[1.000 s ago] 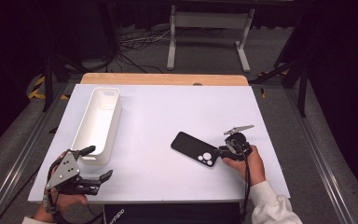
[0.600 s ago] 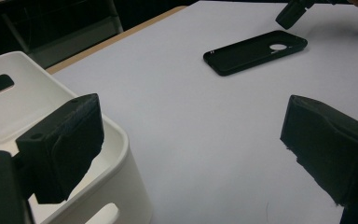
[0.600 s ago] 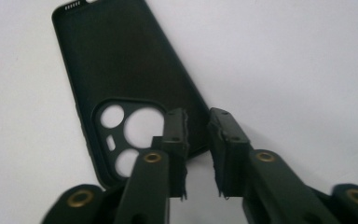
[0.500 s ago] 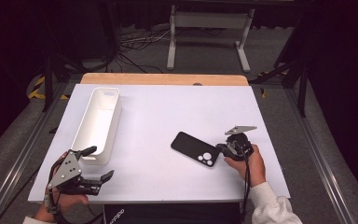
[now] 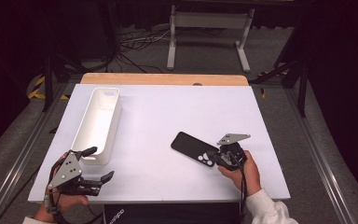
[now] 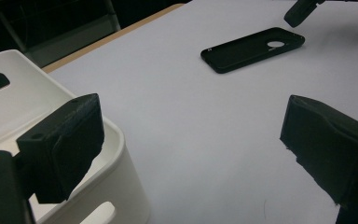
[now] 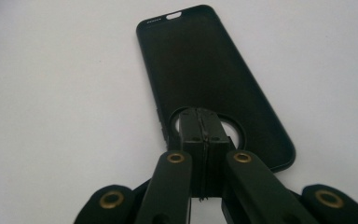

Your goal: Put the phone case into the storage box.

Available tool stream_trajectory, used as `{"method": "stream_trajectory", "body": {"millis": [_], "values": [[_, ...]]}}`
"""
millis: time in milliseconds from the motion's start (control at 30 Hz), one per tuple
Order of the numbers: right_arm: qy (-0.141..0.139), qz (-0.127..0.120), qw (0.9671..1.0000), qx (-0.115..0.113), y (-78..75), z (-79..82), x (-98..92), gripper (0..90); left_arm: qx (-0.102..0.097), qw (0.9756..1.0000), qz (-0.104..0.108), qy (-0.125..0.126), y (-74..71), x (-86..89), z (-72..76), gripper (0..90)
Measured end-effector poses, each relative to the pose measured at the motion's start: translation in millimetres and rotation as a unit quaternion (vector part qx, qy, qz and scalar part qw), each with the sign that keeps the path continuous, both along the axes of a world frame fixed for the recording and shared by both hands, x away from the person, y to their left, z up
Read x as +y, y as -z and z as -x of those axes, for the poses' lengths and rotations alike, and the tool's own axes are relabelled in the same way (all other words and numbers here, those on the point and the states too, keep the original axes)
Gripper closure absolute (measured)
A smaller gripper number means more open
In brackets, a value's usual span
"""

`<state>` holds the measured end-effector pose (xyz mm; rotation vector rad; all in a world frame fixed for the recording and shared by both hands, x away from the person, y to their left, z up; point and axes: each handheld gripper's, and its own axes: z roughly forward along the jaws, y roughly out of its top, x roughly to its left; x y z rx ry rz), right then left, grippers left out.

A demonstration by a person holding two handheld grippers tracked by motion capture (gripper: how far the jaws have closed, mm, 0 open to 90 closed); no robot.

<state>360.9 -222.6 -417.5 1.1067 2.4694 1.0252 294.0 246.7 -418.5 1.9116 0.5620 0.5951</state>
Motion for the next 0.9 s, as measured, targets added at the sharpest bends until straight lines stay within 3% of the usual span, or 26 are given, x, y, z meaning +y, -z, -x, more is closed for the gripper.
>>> {"method": "stream_trajectory", "body": {"millis": [100, 267, 533, 633, 733, 900], "values": [[-0.007, -0.003, 1.0000, 0.003, 1.9, 3.2, 2.1, 90.0, 0.002, 1.0000, -0.001, 0.000, 0.2, -0.4, 0.3, 6.8], [-0.039, 0.016, 0.9989, 0.023, 12.6, 13.0, 11.3, 90.0, -0.001, 1.0000, -0.001, 0.000, 0.1, 0.1, 0.3, 6.8], [-0.040, 0.051, 0.9973, 0.036, 23.6, 10.7, 11.5, 90.0, 0.002, 1.0000, -0.002, 0.002, 0.3, -0.4, 0.3, 6.8], [-0.036, 0.053, 0.9974, 0.032, 24.6, 8.8, 8.9, 90.0, 0.002, 1.0000, -0.002, 0.001, 0.3, -0.4, 0.2, 6.8], [-0.019, 0.066, 0.9974, 0.021, 23.9, 6.2, 5.0, 90.0, 0.002, 1.0000, -0.002, 0.002, 0.5, -0.6, 0.1, 6.8], [0.015, 0.061, 0.9980, 0.010, 23.9, -5.4, -4.7, 90.0, 0.005, 1.0000, 0.000, 0.002, 1.1, -1.6, -0.4, 7.1]]}}
